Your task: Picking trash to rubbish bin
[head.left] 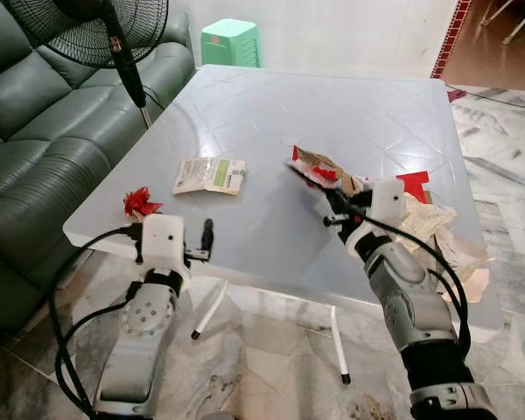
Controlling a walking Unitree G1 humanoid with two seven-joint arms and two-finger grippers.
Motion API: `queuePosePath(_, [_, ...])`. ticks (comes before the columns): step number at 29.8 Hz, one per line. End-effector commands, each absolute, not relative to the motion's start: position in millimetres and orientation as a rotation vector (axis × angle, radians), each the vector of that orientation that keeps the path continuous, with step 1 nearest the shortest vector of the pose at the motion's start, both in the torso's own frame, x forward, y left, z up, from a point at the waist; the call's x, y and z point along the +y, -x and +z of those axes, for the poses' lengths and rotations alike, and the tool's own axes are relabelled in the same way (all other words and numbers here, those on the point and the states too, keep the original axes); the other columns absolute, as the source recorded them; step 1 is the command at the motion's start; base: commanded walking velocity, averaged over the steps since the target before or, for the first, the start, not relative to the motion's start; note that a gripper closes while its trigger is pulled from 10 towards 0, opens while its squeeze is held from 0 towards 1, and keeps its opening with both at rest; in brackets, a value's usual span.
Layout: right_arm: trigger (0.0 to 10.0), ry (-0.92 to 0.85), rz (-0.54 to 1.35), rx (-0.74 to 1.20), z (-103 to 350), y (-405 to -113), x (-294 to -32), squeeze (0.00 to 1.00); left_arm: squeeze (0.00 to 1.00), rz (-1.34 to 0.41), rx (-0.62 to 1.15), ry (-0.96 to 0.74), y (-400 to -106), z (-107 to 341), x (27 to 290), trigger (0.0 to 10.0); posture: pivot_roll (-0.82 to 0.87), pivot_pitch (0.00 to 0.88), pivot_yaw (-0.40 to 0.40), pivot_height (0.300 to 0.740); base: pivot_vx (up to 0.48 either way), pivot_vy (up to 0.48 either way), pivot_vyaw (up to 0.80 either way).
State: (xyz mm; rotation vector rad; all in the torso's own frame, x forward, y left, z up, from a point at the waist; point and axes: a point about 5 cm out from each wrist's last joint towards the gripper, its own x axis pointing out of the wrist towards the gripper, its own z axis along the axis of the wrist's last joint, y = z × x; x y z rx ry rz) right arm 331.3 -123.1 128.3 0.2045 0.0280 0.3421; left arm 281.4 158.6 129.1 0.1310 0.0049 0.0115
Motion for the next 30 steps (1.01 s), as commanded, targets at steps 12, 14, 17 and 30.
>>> queuePosePath(12, [10.0, -0.174, 0.382, -0.025, 147, -322, -114, 0.00, 0.00, 0.065, -0.037, -0.103, -284, 132, 164, 10.0, 0.07, 0.027, 0.006, 0.740, 0.000, 0.000, 0.00])
queuePosePath(14, [10.0, -0.169, 0.385, -0.033, 150, -322, -112, 0.00, 0.00, 0.067, -0.035, -0.098, -284, 132, 164, 10.0, 0.06, 0.027, 0.004, 0.740, 0.000, 0.319, 0.00])
queuePosePath(17, [10.0, -0.145, 0.398, -0.044, 154, -322, -110, 0.00, 0.00, 0.067, -0.037, -0.095, -285, 132, 164, 10.0, 0.07, 0.025, 0.002, 0.740, 0.000, 0.370, 0.00])
queuePosePath(30, [10.0, -0.128, 0.373, -0.045, 156, -320, -112, 0.00, 0.00, 0.058, -0.033, -0.086, -286, 131, 164, 10.0, 0.06, 0.027, 0.004, 0.740, 0.000, 0.449, 0.00])
